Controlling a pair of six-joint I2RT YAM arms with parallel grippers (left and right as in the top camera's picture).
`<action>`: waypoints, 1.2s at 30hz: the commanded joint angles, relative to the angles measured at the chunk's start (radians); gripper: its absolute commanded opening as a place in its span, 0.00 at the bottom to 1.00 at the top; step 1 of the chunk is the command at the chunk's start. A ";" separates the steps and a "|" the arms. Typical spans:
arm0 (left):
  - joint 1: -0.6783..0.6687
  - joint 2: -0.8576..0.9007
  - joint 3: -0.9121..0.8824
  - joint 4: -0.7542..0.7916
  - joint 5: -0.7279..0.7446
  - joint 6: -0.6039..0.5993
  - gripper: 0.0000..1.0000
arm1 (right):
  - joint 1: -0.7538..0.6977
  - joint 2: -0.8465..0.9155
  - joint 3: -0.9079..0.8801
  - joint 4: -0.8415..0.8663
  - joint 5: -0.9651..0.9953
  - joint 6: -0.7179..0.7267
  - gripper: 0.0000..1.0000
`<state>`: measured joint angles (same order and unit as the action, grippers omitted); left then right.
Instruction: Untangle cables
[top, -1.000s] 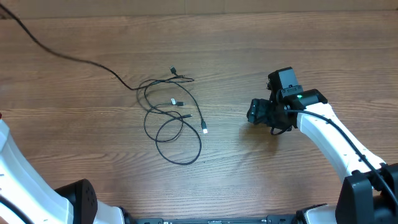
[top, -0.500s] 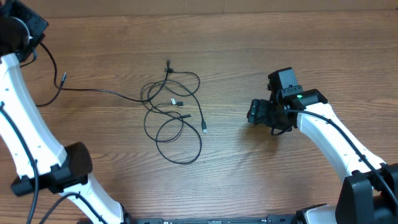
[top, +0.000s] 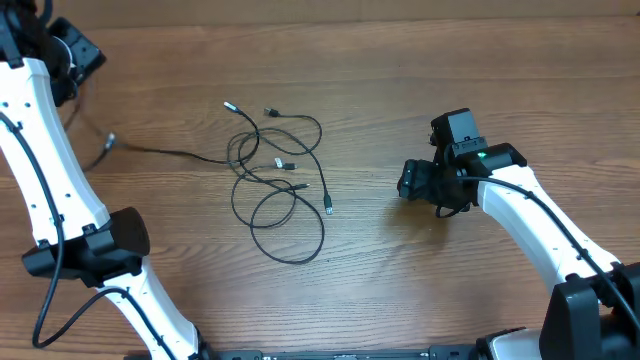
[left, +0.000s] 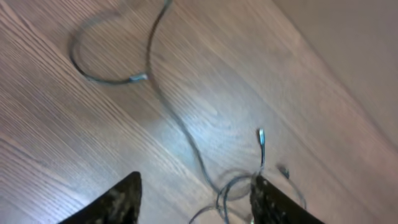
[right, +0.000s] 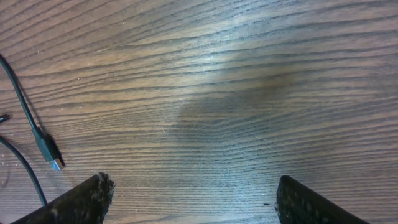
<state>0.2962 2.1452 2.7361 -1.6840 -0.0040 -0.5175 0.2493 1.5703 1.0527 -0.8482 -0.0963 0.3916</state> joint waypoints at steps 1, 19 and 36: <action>-0.042 0.010 -0.026 -0.006 0.117 0.111 0.61 | -0.004 -0.006 -0.004 0.006 0.008 -0.003 0.83; -0.158 -0.190 -0.556 -0.006 0.100 0.158 0.66 | -0.004 -0.006 -0.004 -0.013 0.008 -0.003 0.83; -0.116 -0.549 -1.175 0.383 0.070 -0.161 0.92 | -0.004 -0.006 -0.004 -0.003 0.008 -0.003 0.83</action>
<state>0.1814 1.5734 1.6573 -1.3827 -0.0116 -0.5987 0.2493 1.5703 1.0527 -0.8558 -0.0967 0.3923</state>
